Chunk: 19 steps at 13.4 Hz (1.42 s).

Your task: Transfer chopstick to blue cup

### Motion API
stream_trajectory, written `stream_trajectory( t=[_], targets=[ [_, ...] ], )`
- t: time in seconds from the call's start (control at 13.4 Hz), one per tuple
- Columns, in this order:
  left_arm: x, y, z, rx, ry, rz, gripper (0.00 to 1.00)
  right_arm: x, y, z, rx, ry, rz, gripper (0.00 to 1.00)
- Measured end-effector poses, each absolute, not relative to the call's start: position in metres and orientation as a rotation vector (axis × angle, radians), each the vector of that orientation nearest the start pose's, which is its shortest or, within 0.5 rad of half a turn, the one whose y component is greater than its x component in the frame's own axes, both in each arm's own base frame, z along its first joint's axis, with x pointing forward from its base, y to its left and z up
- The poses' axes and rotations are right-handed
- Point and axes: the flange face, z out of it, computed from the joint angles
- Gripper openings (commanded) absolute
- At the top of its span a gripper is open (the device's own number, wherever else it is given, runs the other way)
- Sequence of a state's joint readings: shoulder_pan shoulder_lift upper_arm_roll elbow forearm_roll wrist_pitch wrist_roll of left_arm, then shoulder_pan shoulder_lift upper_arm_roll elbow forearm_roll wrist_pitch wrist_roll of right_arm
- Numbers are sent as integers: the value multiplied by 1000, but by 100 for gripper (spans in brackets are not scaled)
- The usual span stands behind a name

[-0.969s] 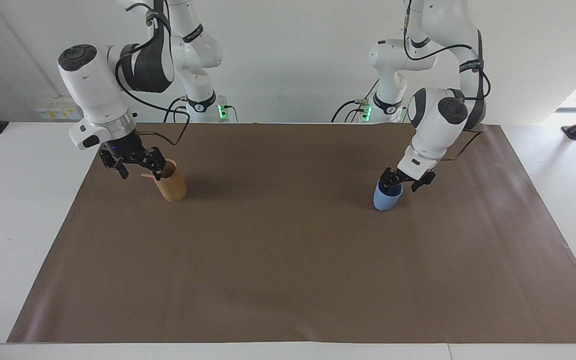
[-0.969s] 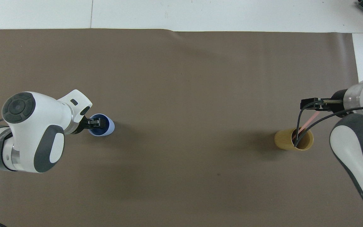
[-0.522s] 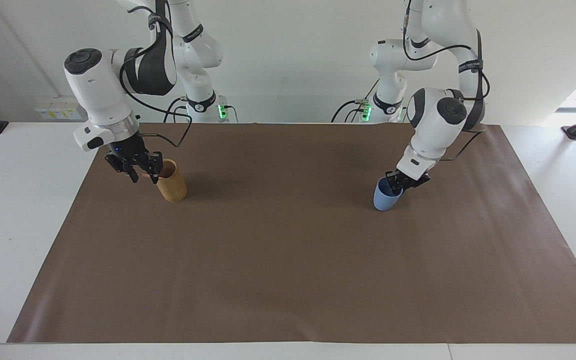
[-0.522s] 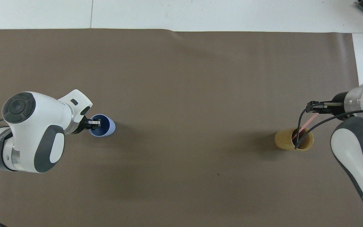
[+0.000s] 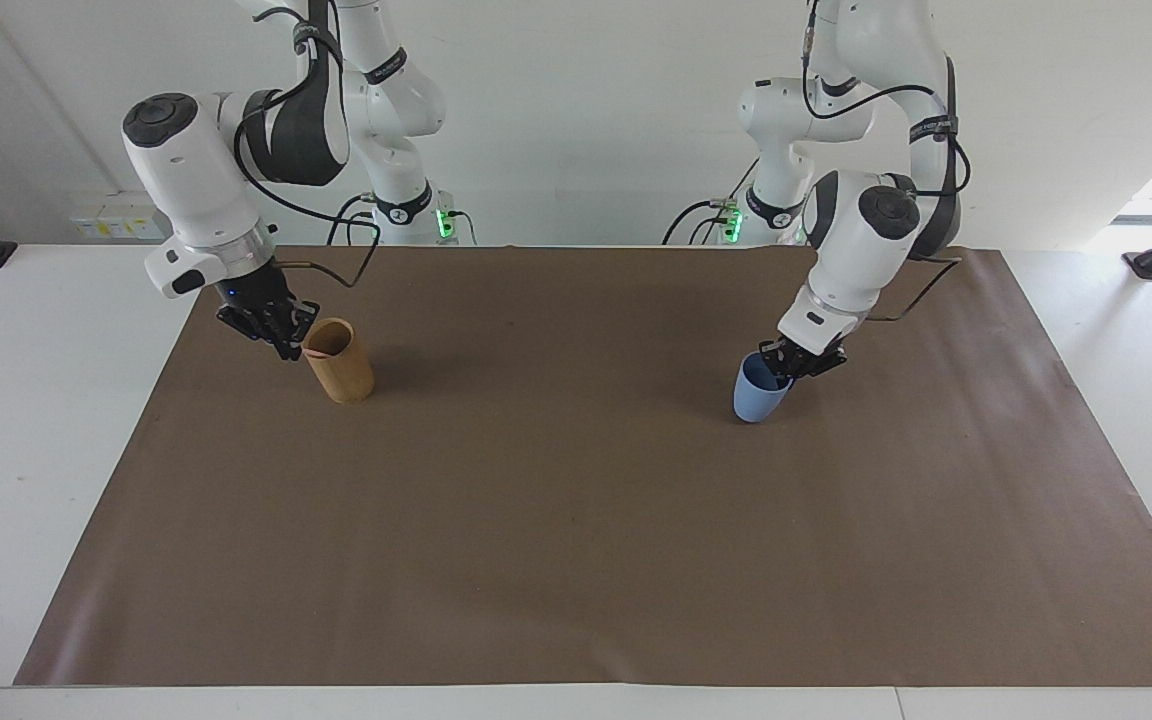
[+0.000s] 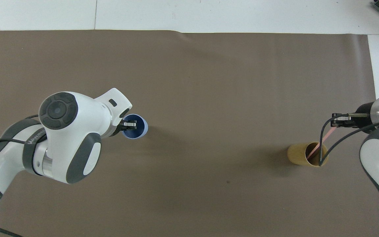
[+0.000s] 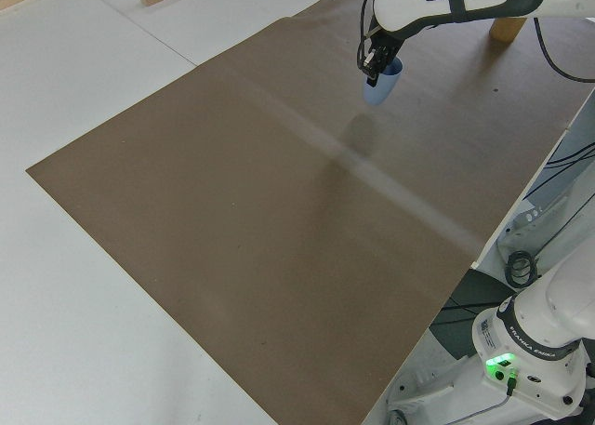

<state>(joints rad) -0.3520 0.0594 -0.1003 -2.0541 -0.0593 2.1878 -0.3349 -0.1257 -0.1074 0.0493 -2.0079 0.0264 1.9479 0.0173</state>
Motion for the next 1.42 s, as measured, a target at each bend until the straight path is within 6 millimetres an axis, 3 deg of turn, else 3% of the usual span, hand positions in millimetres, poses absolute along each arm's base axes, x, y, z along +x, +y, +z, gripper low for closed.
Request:
stream_trajectory(
  t=[0.22, 0.45, 0.75, 1.04, 1.19, 1.42],
  targets=[
    [490, -324, 423, -3223, 147, -56, 0, 535, -39, 534, -3108, 253, -146, 0],
    [479, -361, 405, -3201, 181, -24, 0, 535, -37, 565, -3084, 420, -146, 0],
    [472, -385, 400, -3198, 209, -23, 0, 526, -43, 596, -3112, 613, -91, 0],
    [467, -401, 390, -3192, 201, -10, 0, 520, -46, 606, -3183, 816, -74, 0],
    [468, -401, 385, -3188, 202, -4, 0, 520, -25, 606, -3129, 1005, -80, 0],
    [466, -405, 373, -3175, 217, 16, 0, 520, 27, 608, -2992, 1268, -104, 0]
  ],
)
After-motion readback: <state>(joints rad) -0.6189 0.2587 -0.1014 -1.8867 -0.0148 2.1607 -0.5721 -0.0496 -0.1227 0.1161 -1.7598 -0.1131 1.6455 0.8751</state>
